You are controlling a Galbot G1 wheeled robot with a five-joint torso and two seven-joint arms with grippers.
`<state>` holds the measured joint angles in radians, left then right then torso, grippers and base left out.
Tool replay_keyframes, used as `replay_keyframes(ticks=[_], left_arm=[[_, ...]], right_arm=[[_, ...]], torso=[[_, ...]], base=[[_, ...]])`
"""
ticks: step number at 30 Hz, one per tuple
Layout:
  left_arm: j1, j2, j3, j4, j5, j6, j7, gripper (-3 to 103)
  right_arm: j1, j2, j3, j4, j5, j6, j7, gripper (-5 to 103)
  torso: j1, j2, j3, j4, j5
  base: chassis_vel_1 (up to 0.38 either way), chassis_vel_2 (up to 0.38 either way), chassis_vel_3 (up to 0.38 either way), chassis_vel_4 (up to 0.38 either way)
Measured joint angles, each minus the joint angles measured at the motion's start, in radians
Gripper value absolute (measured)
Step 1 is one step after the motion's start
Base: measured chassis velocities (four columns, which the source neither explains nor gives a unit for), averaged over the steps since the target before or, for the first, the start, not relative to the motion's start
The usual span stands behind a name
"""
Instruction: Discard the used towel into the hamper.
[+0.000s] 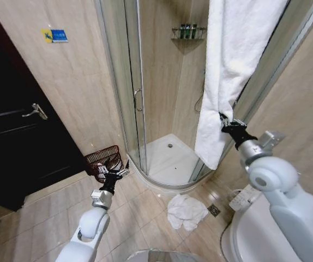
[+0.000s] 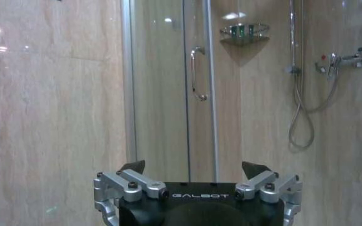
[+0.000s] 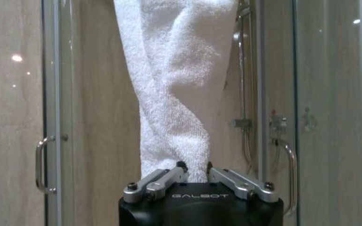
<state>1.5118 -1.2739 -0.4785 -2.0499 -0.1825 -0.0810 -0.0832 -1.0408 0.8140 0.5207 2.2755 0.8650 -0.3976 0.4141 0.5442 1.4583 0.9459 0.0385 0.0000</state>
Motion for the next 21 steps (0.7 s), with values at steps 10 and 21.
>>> replay_keyframes(ticks=[10, 21], left_arm=[[0.011, 0.005, -0.013, -0.018, -0.009, -0.005, 0.001, 100], [0.004, 0.017, -0.023, -0.021, -0.031, -0.008, 0.002, 100]], right_arm=[[-0.128, 0.092, 0.004, 0.041, -0.091, 0.020, -0.006, 5], [-0.196, 0.189, -0.023, 0.049, -0.118, 0.006, 0.007, 5]], torso=[[0.000, 0.000, 0.000, -0.0001, 0.0001], [0.000, 0.000, 0.000, 0.0000, 0.0000]], base=[[0.000, 0.000, 0.000, 0.000], [0.000, 0.000, 0.000, 0.000]])
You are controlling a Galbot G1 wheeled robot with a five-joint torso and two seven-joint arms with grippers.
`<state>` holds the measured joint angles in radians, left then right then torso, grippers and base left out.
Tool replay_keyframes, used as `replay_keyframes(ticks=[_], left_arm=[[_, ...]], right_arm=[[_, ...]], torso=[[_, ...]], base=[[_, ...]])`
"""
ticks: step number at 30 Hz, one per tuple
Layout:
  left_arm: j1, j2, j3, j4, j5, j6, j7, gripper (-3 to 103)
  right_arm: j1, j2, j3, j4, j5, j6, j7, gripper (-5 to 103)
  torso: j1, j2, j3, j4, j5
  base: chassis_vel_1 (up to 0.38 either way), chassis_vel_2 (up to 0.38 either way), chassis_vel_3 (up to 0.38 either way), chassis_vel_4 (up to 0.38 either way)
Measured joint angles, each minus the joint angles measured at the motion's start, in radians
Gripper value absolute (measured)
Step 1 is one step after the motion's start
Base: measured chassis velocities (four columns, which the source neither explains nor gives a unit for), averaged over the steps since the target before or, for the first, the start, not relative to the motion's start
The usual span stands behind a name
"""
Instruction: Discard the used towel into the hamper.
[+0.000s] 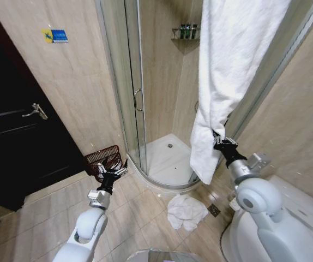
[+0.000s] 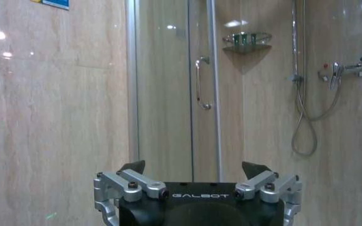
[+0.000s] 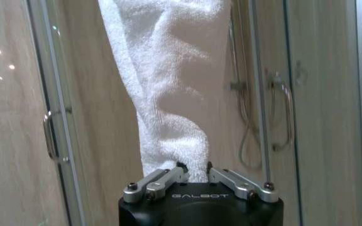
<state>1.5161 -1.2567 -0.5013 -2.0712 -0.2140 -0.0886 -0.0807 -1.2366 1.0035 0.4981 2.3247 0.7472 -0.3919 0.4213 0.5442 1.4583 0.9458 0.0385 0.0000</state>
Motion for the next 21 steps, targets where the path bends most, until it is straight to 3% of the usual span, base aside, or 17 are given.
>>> replay_keyframes(ticks=[21], left_arm=[[-0.042, 0.023, 0.009, 0.034, -0.030, -0.011, 0.008, 100]], right_arm=[[-0.145, 0.118, -0.004, -0.070, -0.168, 0.055, -0.048, 5]], torso=[[0.000, 0.000, 0.000, -0.0001, 0.0001]], base=[[0.000, 0.000, 0.000, 0.000]])
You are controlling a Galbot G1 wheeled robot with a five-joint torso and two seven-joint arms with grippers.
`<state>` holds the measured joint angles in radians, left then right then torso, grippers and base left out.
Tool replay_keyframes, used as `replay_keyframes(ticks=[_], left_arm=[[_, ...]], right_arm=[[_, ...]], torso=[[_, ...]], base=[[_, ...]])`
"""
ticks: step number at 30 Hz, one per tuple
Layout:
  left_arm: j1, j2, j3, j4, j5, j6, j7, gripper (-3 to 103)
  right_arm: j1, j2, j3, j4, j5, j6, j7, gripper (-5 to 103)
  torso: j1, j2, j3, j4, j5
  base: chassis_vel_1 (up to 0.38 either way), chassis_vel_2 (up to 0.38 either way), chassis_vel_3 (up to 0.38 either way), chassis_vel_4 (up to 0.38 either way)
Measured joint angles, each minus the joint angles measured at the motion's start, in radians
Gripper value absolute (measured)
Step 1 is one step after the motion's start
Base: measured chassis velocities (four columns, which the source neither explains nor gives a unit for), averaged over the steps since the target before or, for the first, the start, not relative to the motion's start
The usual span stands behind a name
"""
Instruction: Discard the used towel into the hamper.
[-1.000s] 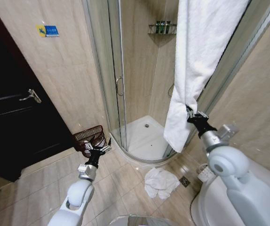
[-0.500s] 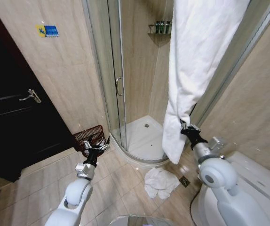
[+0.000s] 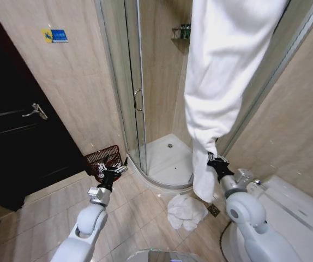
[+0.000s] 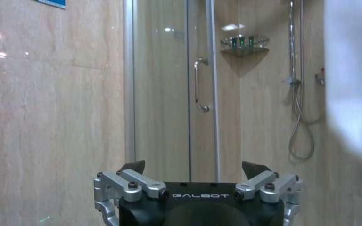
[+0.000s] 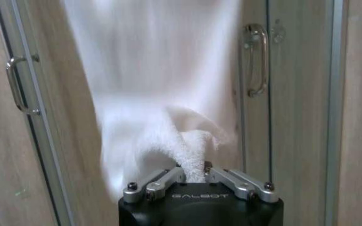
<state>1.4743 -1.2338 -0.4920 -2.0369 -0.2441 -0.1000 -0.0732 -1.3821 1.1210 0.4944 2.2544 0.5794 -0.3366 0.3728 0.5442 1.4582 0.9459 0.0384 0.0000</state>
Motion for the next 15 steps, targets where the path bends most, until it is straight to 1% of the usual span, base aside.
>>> replay_keyframes(ticks=[6, 10, 11, 15], left_arm=[[0.000, 0.000, 0.001, 0.003, -0.001, -0.004, 0.001, 100], [-0.001, -0.001, 0.001, 0.004, -0.001, -0.005, 0.001, 100], [-0.003, -0.001, 0.002, 0.005, -0.002, -0.005, 0.001, 100], [-0.004, -0.004, 0.006, 0.006, -0.002, -0.006, 0.001, 100]], right_arm=[[-0.025, 0.026, -0.006, 0.033, -0.040, 0.008, -0.004, 5], [-0.038, 0.032, -0.011, 0.057, -0.052, 0.008, -0.006, 5], [-0.043, 0.034, -0.012, 0.071, -0.058, 0.010, -0.008, 5], [-0.049, 0.038, -0.012, 0.081, -0.064, 0.012, -0.010, 5]], torso=[[0.000, 0.000, 0.000, 0.0001, 0.0000], [0.000, 0.000, 0.000, 0.0000, 0.0005], [0.000, 0.000, 0.000, 0.0000, -0.0005], [0.000, 0.000, 0.000, 0.0000, 0.0000]], base=[[0.000, 0.000, 0.000, 0.000], [0.000, 0.000, 0.000, 0.000], [0.000, 0.000, 0.000, 0.000], [0.000, 0.000, 0.000, 0.000]])
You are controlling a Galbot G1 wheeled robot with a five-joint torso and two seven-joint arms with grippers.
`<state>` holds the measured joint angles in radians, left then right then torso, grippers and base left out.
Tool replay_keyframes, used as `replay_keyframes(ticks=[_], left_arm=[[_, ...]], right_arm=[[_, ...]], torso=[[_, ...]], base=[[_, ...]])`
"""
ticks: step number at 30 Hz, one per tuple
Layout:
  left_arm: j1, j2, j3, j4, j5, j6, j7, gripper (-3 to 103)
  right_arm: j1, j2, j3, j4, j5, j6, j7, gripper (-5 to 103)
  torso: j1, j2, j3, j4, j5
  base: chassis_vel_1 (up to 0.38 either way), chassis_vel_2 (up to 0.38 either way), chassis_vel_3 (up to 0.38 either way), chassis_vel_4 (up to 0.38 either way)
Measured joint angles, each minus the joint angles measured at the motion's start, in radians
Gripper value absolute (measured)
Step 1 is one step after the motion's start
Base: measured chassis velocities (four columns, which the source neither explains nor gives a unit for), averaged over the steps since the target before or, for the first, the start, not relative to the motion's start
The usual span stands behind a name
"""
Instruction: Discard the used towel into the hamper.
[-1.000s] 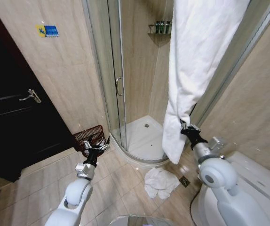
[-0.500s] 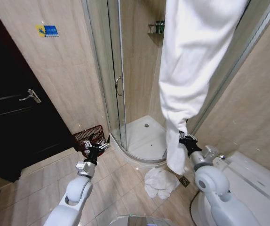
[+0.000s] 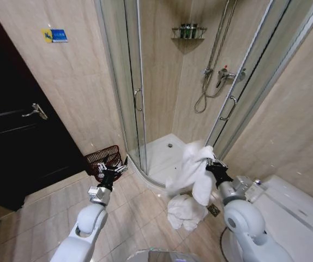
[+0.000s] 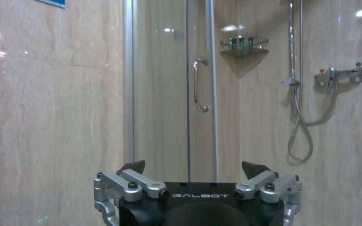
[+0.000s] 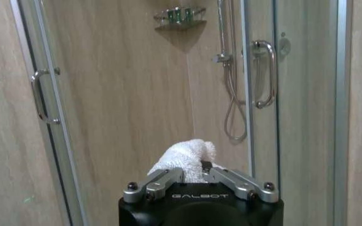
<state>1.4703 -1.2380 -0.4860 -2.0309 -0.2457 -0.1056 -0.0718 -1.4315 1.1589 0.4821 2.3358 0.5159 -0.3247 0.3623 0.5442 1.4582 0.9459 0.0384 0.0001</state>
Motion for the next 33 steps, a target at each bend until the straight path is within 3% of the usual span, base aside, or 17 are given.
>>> replay_keyframes(ticks=[15, 33], left_arm=[[0.006, -0.009, 0.010, -0.004, 0.006, -0.001, 0.001, 100], [0.012, -0.017, 0.013, -0.020, 0.011, 0.031, 0.003, 100]], right_arm=[[-0.030, 0.018, 0.013, 0.030, -0.168, 0.043, -0.034, 5], [-0.025, 0.019, 0.008, 0.027, -0.175, 0.050, -0.035, 5]], torso=[[0.000, 0.000, 0.000, 0.0000, -0.0001], [0.000, 0.000, 0.000, 0.0001, -0.0002]], base=[[0.000, 0.000, 0.000, 0.000], [0.044, 0.031, -0.029, -0.032]])
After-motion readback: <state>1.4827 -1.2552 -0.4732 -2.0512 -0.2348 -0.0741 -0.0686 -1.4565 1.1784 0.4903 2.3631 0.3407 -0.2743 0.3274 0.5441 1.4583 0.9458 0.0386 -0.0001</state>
